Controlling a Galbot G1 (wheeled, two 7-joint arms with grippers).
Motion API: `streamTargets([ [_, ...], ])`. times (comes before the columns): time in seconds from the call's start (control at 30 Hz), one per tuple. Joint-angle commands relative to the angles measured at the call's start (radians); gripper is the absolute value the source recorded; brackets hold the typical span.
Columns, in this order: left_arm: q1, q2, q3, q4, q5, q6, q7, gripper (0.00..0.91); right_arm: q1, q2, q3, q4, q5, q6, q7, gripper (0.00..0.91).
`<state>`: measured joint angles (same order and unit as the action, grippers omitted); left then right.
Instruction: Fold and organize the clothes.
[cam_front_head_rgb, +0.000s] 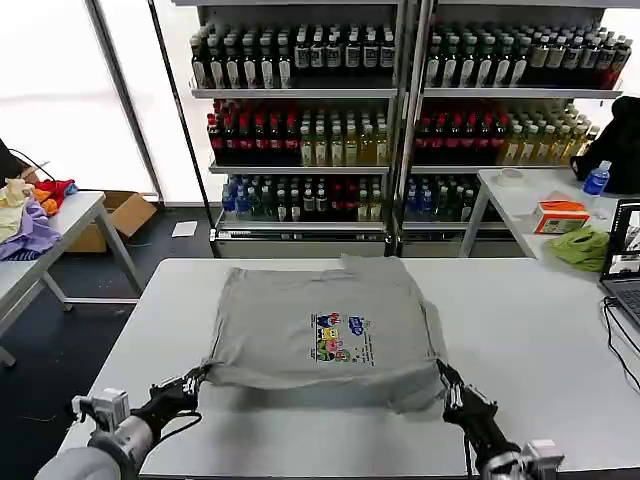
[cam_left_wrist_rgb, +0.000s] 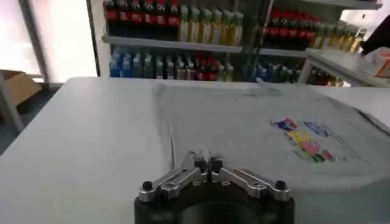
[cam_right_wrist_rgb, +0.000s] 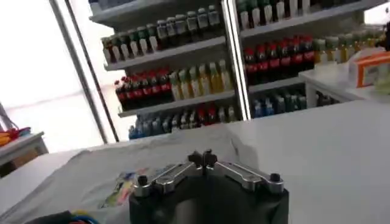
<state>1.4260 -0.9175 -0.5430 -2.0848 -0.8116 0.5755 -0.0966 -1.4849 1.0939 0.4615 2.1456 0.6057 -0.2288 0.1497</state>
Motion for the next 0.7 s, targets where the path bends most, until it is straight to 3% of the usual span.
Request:
streamTargets([
  [0.03,-0.358,0.026,0.217,0.293,-0.05,0.002,0.0,0.01,0.344,-0.03,-0.175,-0.263,-0.002,-0.029,0.031,0.0],
  [0.23,-0.407,-0.003,0.239,0.402,-0.022,0.0,0.029,0.02,0.468,0.032,-0.262,-0.416,-0.103,-0.094,0.029,0.0],
  [0.27,-0.408,-0.007,0.234,0.403,-0.021,0.001,0.027,0.393,0.472,0.04,-0.263,-0.419,-0.095,-0.111,0.024,0.212],
  [0.3,-0.408,-0.011,0.229,0.403,-0.018,0.001,0.027,0.796,0.474,0.043,-0.264,-0.419,-0.091,-0.121,0.024,0.907],
  [0.33,-0.403,-0.014,0.215,0.399,-0.018,0.001,0.023,0.907,0.474,0.047,-0.264,-0.415,-0.094,-0.14,0.025,0.907],
  [0.5,-0.352,-0.002,0.145,0.368,-0.01,0.0,0.027,0.907,0.435,0.033,-0.249,-0.364,-0.098,-0.167,0.015,0.907],
  [0.7,-0.262,0.007,0.025,0.295,-0.004,-0.011,0.017,0.907,0.325,0.014,-0.151,-0.282,-0.097,-0.162,0.019,0.907],
])
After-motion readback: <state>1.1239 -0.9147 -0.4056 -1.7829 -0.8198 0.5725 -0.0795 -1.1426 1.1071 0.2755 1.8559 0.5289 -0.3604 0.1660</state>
